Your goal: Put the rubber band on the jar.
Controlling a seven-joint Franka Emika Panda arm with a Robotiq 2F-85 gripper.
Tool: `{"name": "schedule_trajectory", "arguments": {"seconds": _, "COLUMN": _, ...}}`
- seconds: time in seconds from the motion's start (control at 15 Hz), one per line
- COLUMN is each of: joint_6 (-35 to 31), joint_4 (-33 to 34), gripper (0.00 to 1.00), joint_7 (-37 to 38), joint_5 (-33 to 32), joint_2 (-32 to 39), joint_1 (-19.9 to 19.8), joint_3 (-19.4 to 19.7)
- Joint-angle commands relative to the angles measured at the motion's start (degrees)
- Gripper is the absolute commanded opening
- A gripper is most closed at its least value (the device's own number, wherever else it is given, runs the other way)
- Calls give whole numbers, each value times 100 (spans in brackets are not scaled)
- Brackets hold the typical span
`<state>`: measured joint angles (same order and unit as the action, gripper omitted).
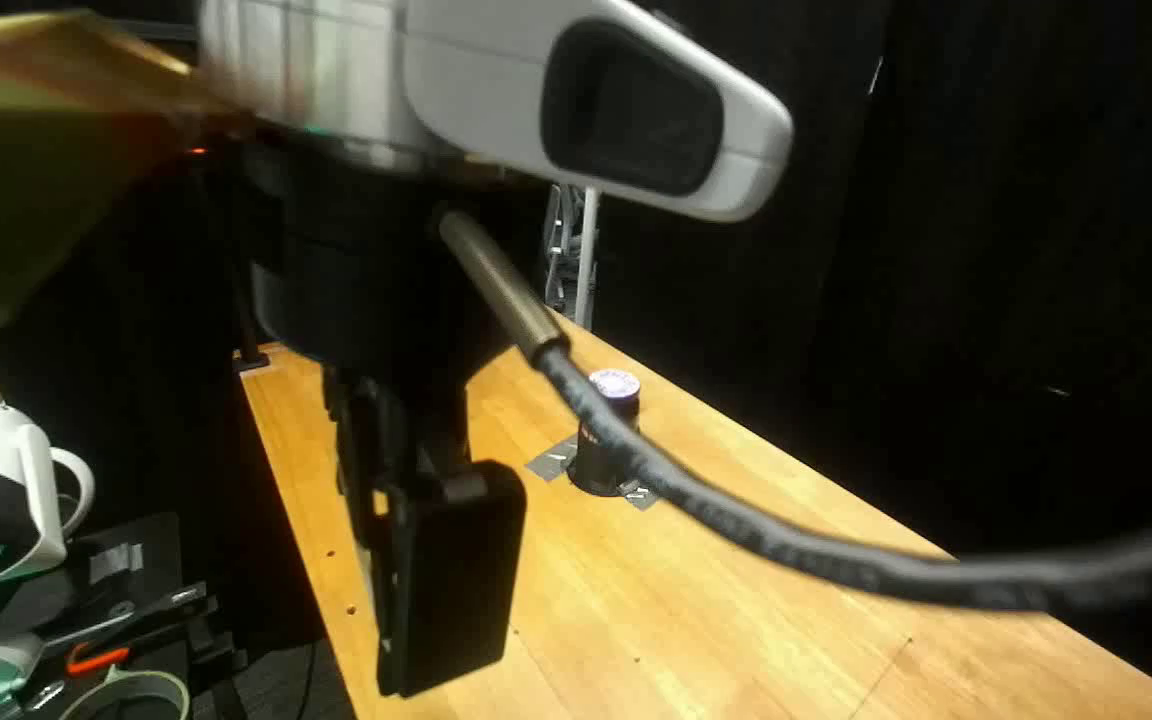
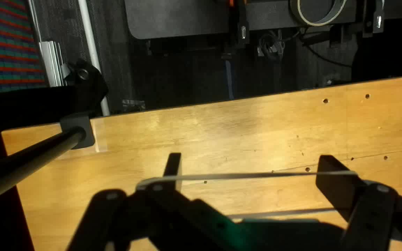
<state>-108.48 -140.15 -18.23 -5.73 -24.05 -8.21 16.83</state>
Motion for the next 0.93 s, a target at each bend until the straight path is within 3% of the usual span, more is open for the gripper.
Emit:
{"name": "schedule_trajectory", "arguments": {"seconds": 0.0, "joint_6": 5, "joint_4": 25, "gripper": 100, "joint_7": -28, "joint_5": 31, "joint_2": 10, "joint_1": -79, "joint_3": -71}}
{"name": "schedule_trajectory", "arguments": {"seconds": 0.33, "joint_6": 5, "joint_4": 40, "gripper": 100, "joint_7": -27, "joint_5": 31, "joint_2": 5, "joint_1": -79, "joint_3": -70}}
{"name": "schedule_trajectory", "arguments": {"seconds": 0.47, "joint_6": -148, "joint_4": 192, "gripper": 100, "joint_7": 377, "joint_5": 130, "joint_2": -118, "joint_1": 24, "joint_3": -320}}
{"name": "schedule_trajectory", "arguments": {"seconds": 0.87, "joint_6": -2464, "joint_4": 624, "gripper": 100, "joint_7": 1869, "joint_5": 0, "joint_2": 722, "joint_1": 621, "joint_3": -1608}}
